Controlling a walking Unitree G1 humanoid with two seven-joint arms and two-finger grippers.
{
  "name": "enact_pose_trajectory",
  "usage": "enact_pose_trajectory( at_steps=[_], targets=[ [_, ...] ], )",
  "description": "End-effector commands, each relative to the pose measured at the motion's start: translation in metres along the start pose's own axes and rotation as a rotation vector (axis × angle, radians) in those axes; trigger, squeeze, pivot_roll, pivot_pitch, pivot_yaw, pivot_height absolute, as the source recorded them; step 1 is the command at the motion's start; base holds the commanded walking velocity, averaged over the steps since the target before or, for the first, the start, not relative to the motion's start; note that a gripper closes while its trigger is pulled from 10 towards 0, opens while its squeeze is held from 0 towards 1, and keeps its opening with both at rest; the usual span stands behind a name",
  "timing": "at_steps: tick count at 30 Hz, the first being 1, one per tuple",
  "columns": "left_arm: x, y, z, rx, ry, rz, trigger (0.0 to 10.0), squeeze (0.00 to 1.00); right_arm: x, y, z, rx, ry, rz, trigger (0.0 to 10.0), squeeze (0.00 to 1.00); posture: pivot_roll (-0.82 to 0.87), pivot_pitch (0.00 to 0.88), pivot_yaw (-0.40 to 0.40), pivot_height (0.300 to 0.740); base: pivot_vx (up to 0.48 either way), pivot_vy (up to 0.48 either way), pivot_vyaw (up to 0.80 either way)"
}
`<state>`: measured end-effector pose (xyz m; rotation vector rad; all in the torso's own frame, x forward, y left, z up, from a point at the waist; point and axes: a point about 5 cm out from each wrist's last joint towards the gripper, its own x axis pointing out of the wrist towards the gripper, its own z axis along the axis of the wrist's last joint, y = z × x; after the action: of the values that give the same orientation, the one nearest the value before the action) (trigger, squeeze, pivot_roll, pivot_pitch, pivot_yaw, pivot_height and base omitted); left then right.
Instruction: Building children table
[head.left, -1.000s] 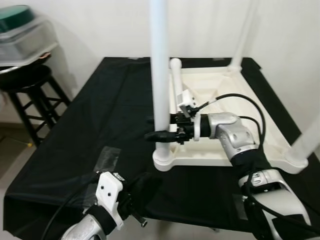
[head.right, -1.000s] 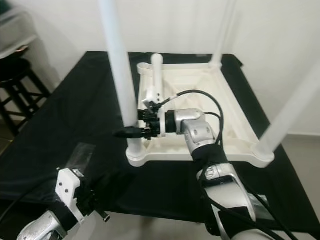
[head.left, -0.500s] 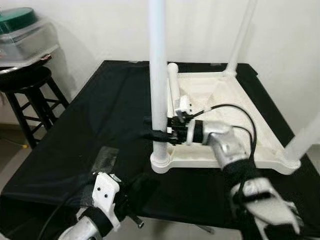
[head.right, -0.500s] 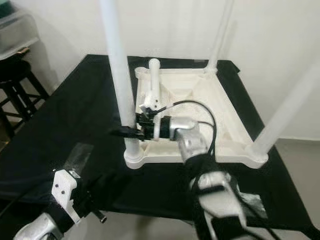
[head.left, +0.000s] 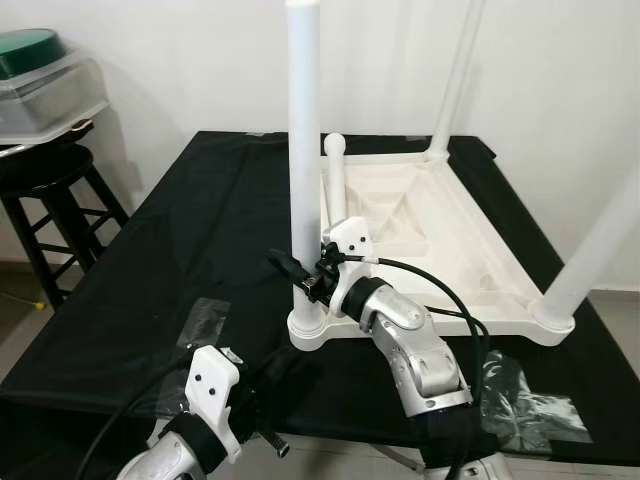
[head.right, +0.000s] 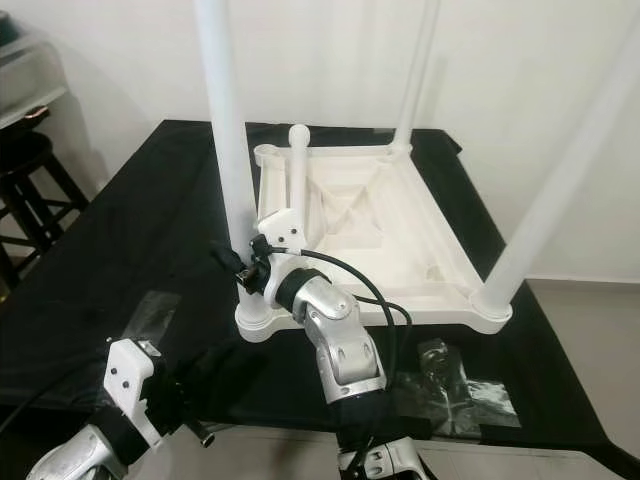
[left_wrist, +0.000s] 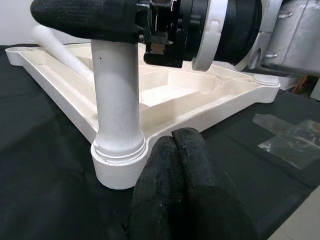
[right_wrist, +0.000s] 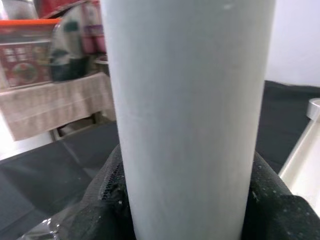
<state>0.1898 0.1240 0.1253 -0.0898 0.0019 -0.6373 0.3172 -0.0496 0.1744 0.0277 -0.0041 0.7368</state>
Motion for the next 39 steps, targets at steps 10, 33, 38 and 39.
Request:
enact_pose_trajectory(
  at_steps=[10, 33, 38, 39],
  targets=[
    [0.0, 0.002, -0.002, -0.001, 0.013, 0.007, 10.0, 0.0, 0.003, -0.023, 0.018, 0.111, 0.02, 0.346, 10.0, 0.0, 0.02, 0.074, -0.001, 0.74, 0.0, 0.0, 0.0],
    [0.001, 0.001, -0.005, -0.001, 0.018, 0.01, 10.0, 0.0, 0.015, -0.055, 0.031, 0.051, 0.123, 0.752, 0.0, 0.0, 0.05, 0.053, 0.003, 0.74, 0.0, 0.0, 0.0],
    [0.001, 0.001, -0.005, -0.002, 0.017, 0.009, 10.0, 0.0, 0.012, -0.061, 0.027, 0.037, 0.11, 0.701, 0.0, 0.0, 0.05, 0.056, -0.002, 0.74, 0.0, 0.0, 0.0],
    [0.001, 0.0, -0.005, -0.003, 0.016, 0.008, 10.0, 0.0, 0.01, -0.065, 0.025, 0.025, 0.09, 0.632, 0.0, 0.0, 0.04, 0.059, -0.005, 0.74, 0.0, 0.0, 0.0]
  ],
)
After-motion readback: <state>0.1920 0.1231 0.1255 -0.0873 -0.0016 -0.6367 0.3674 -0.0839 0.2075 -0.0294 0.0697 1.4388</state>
